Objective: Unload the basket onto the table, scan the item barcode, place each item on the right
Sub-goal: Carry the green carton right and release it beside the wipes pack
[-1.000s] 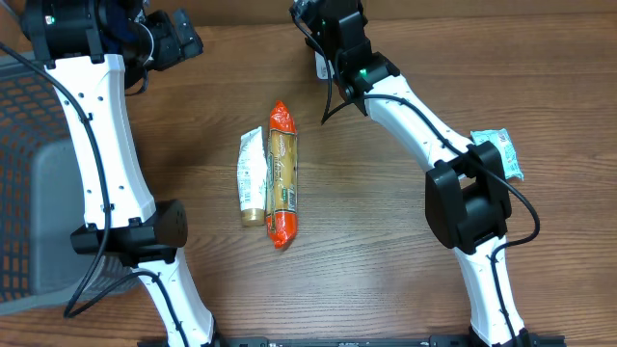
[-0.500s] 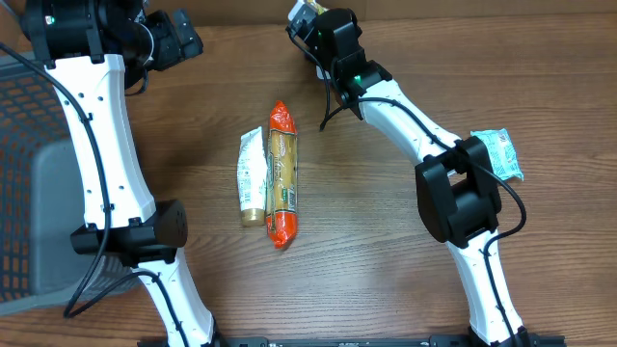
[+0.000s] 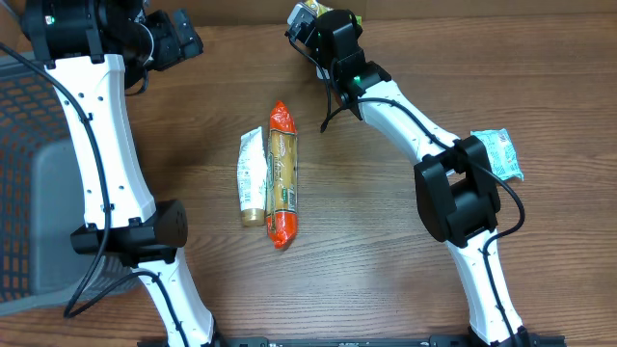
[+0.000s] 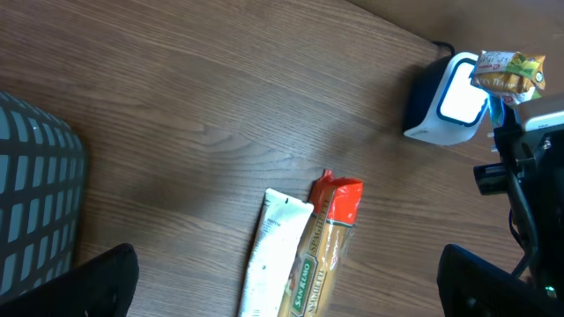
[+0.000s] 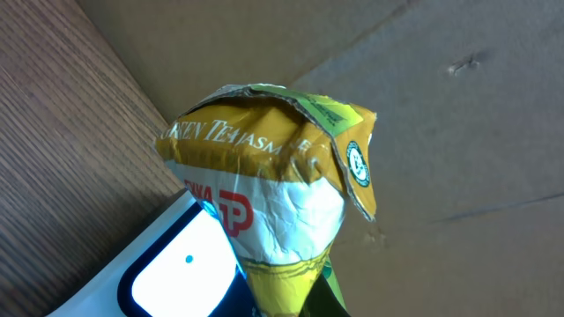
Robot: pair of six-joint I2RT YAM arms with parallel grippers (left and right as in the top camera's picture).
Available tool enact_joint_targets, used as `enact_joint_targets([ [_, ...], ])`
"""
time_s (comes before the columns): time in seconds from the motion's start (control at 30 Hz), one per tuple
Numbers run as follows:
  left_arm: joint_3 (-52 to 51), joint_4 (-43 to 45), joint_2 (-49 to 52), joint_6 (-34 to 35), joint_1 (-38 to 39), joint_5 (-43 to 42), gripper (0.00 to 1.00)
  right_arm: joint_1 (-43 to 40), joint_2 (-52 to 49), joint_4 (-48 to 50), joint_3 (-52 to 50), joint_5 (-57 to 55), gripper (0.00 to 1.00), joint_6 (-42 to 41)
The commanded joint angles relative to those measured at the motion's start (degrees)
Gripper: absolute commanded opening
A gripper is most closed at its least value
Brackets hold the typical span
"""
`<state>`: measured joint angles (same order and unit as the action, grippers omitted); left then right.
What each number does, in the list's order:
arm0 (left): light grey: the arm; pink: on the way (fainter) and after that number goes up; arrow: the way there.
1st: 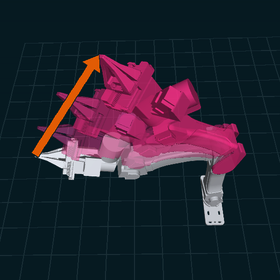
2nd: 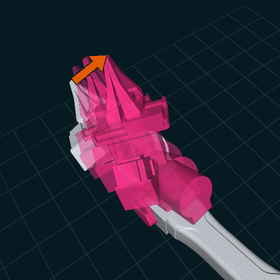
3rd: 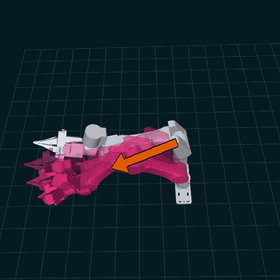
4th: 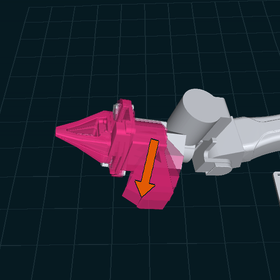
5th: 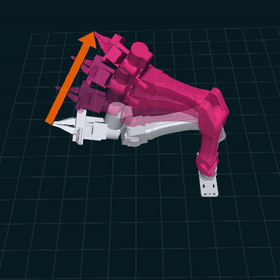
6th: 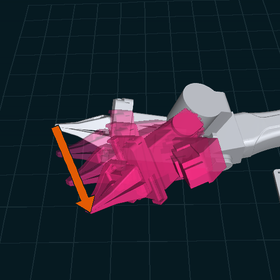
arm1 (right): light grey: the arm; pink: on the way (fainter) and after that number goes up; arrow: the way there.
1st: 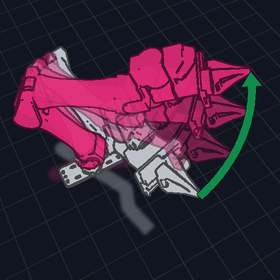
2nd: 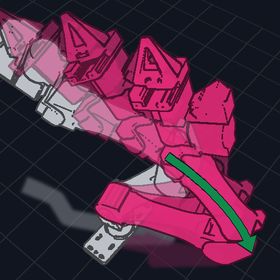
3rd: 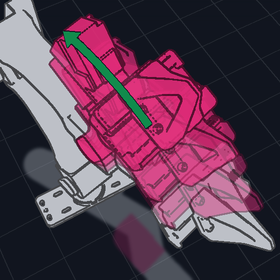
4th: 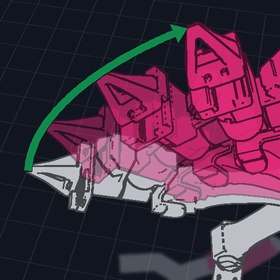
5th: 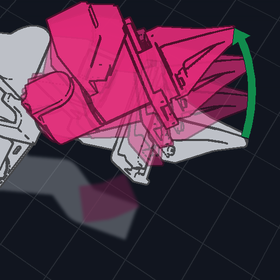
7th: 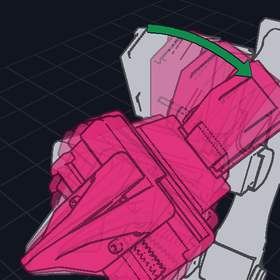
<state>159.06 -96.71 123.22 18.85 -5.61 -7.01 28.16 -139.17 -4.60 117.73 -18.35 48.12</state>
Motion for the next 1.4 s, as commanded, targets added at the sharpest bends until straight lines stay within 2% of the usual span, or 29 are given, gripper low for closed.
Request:
enact_joint_targets([
  [0.0, 0.1, -0.1, -1.5, -1.1, 0.4, 0.4, 1.00, 0.0, 0.5, 1.4, 1.5, 1.2, 0.04, -0.1],
  [0.17, 0.1, -0.1, -1.5, -1.1, 0.4, 0.4, 0.99, 0.1, 0.5, 1.4, 1.5, 2.2, 0.04, -2.1],
  [0.33, 0.1, -0.1, -1.5, -1.1, 0.4, 0.4, 0.99, 0.1, 2.7, -2.8, 1.5, 10.3, 0.04, -11.0],
  [0.47, 0.1, -0.1, -1.5, -1.1, 0.4, 0.4, 1.00, 0.1, 8.7, -8.3, 1.5, 14.5, 0.04, -18.9],
  [0.6, 0.1, -0.1, -1.5, -1.1, 0.4, 0.4, 1.00, -0.5, 18.3, -17.4, 1.5, 21.3, 0.04, -30.5],
  [0.7, 0.1, -0.1, -1.5, -1.1, 0.4, 0.4, 1.00, -1.7, 24.9, -24.9, 1.5, 26.1, 0.04, -43.6],
  [0.83, 0.1, -0.1, -1.5, -1.1, 0.4, 0.4, 0.99, -5.5, 33.1, -39.6, 1.5, 28.5, 0.04, -60.6],
  [1.03, 0.1, -0.1, -1.5, -1.1, 0.4, 0.4, 1.00, -14.8, 36.0, -60.2, 1.3, 26.8, 0.04, -74.1],
  [1.1, 0.1, -0.1, -1.5, -1.1, 0.4, 0.4, 0.99, -18.3, 35.4, -64.3, -0.5, 24.2, 0.04, -80.1],
  [1.2, 0.1, -0.1, -1.5, -1.1, 0.4, 0.4, 0.99, -22.6, 34.8, -64.2, -6.2, 23.5, 0.04, -86.3],
  [1.37, 0.1, -0.1, -1.5, -1.1, 0.4, 0.4, 0.99, -28.3, 34.5, -56.4, -21.0, 23.6, 0.04, -99.8],
])
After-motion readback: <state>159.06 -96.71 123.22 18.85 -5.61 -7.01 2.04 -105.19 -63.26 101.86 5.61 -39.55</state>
